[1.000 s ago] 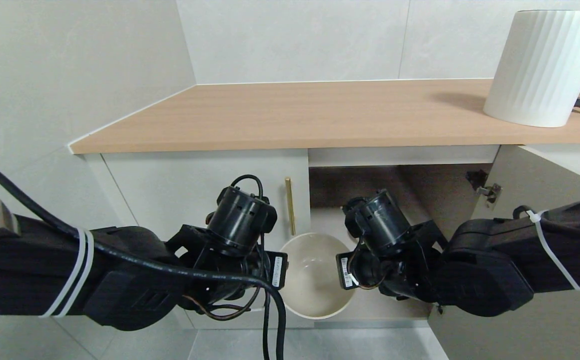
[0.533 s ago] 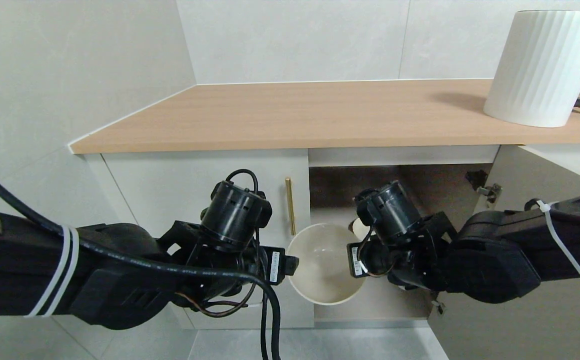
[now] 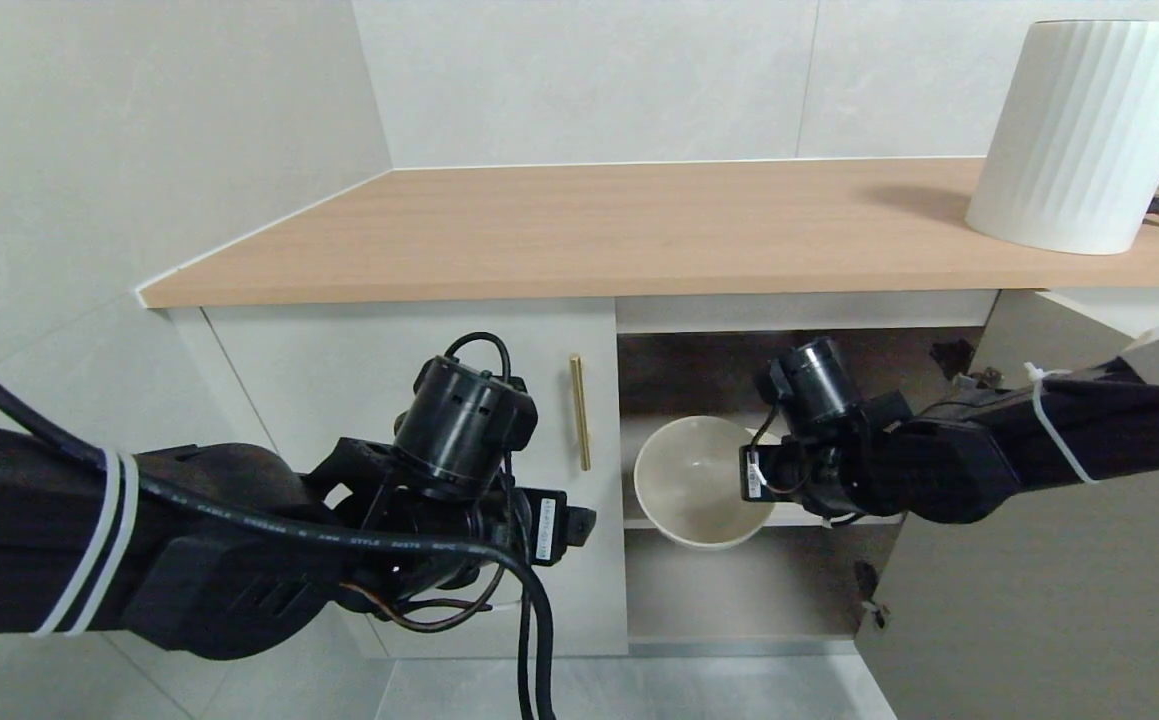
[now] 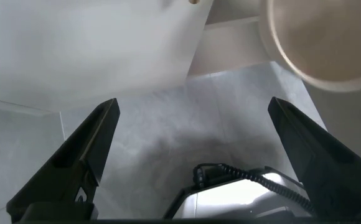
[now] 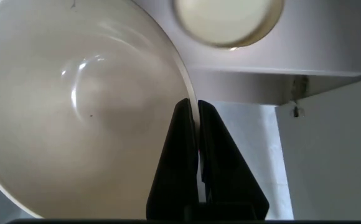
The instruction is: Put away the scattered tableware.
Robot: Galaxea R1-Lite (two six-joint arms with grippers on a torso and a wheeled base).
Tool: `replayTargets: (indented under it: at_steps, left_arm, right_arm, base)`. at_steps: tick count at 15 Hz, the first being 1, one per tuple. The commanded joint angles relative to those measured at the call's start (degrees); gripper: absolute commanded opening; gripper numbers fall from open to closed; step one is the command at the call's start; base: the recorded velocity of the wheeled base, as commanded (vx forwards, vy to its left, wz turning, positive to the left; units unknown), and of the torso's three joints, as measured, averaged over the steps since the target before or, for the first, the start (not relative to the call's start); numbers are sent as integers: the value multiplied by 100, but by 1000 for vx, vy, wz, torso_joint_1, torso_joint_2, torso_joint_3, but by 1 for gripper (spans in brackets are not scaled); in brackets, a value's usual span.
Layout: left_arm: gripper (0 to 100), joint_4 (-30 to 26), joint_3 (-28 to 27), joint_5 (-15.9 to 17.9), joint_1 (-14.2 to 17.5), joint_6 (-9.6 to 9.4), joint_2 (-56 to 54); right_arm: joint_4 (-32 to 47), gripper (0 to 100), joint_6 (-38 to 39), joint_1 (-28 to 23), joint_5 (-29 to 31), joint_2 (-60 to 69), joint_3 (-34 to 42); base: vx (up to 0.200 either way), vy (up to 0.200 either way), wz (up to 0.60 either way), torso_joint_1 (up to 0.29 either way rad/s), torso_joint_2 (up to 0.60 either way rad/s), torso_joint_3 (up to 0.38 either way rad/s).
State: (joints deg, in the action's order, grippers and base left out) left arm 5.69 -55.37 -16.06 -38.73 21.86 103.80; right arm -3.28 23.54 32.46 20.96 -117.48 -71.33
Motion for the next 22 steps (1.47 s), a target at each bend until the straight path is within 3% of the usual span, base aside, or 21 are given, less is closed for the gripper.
replayTargets:
  at_steps: [1, 9, 22]
  left_arm:
    - [100, 2, 0, -3, 6, 3, -9]
    - [100, 2, 0, -3, 6, 3, 35]
    - [100, 2, 0, -3, 23, 3, 131]
  right_arm:
    - [-6, 0, 63, -346, 14, -592, -408]
    - [29, 0, 784, -1032, 49, -1708, -1674]
    - [20, 0, 872, -1436, 119, -2262, -2359]
  base:
    - [0, 0, 0, 0, 0, 0]
    - [0, 0, 0, 0, 0, 0]
    - [0, 0, 0, 0, 0, 0]
